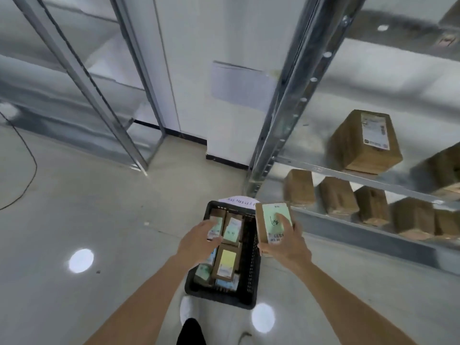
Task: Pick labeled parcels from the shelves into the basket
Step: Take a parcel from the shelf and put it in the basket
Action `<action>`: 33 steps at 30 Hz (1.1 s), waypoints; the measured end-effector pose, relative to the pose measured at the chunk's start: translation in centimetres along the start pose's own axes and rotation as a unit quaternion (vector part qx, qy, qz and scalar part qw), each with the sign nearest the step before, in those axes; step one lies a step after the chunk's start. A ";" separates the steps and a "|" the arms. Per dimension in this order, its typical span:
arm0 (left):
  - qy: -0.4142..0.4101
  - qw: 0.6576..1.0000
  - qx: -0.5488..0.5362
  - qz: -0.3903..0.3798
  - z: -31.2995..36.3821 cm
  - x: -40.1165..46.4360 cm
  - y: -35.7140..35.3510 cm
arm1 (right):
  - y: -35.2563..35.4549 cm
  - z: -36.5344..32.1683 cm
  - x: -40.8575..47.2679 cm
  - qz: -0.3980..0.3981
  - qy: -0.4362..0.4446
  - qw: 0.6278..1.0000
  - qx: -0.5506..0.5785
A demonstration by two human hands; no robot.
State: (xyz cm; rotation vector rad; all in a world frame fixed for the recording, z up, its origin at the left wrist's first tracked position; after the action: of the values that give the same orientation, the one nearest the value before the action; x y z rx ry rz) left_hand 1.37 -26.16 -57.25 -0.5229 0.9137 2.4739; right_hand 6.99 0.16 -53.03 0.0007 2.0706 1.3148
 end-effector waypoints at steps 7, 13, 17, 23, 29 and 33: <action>0.011 0.999 0.003 -0.048 -7.9 9.8 -3.2 | -10.3 1.3 7.7 -0.038 -0.058 0.998 0.001; 0.023 0.999 -0.011 -0.042 -14.8 16.3 -7.2 | -20.5 3.4 15.8 -0.075 -0.098 0.992 0.018; 0.011 0.999 -0.021 -0.028 -18.2 20.9 -10.6 | -26.7 5.7 22.0 -0.085 -0.107 0.990 0.038; -0.004 0.999 -0.001 -0.035 -21.7 27.2 -15.3 | -33.3 7.8 30.0 -0.044 -0.084 0.995 -0.007; -0.009 0.998 -0.001 -0.061 -24.8 30.0 -19.7 | -38.1 8.7 34.4 -0.010 -0.101 0.995 0.010; -0.009 0.997 -0.007 -0.071 -25.8 30.7 -20.9 | -39.8 8.6 36.3 0.036 -0.091 0.995 0.010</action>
State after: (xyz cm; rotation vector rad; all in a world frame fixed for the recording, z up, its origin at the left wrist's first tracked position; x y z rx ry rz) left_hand -8.04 -20.97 -101.22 -0.5501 0.8240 2.3556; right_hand -2.88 -0.09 -106.64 0.1988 1.9449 1.2860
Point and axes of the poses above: each hand's wrist, its own x-axis towards the middle knuckle, its own y-axis out of the back of the hand, z = x × y, the point moved 4 cm from there along x, towards the middle knuckle, and after that the axes turned 13 degrees about -x, right-handed, at the moved point
